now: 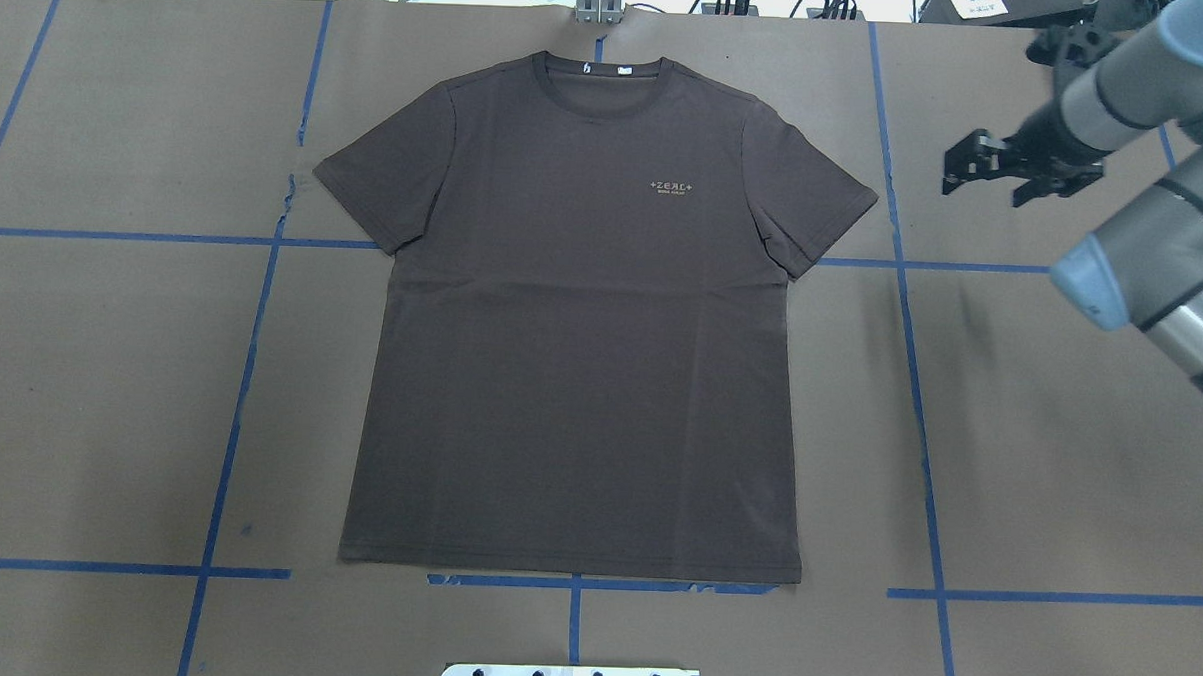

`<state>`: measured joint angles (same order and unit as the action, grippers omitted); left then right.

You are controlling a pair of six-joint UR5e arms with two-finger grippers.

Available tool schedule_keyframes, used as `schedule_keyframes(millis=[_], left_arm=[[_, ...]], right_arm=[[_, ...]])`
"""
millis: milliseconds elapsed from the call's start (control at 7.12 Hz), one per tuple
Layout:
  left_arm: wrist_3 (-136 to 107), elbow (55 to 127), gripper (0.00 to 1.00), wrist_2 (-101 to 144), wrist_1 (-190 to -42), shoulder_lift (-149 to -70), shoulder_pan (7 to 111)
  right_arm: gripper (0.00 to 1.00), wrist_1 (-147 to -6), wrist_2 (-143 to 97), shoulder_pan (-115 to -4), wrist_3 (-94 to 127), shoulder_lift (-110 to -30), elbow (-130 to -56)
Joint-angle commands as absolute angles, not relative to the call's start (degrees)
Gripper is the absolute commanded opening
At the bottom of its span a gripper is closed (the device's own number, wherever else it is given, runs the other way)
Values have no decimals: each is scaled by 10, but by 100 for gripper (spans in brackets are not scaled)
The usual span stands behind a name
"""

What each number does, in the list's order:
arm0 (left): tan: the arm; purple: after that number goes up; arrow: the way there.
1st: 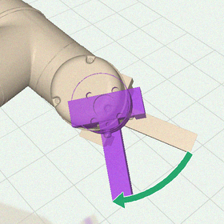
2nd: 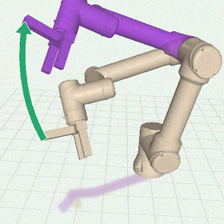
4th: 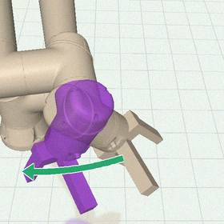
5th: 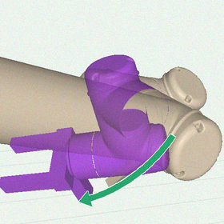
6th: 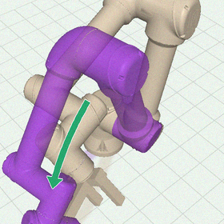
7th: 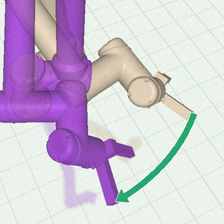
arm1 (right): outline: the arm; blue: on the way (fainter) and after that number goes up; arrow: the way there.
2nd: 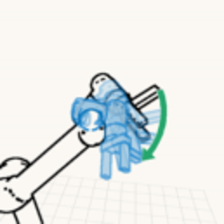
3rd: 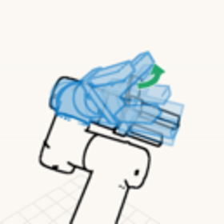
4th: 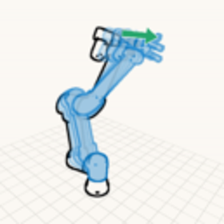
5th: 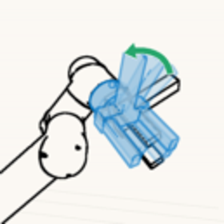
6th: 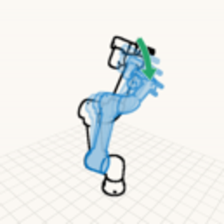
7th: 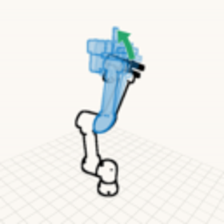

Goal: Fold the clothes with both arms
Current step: 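Move the right gripper down to the sleeve nearest it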

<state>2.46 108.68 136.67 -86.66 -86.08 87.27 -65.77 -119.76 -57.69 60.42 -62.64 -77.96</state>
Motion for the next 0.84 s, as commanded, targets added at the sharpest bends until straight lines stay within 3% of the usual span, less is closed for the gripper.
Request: schedule_keyframes(millis=[0, 702], left_arm=[[25, 1091, 100, 1368, -867, -860, 873], [27, 1105, 100, 1366, -867, -846, 873]], right_arm=[[85, -647, -1166, -557, 652, -573, -695], [77, -633, -1130, -526, 745, -548, -653]])
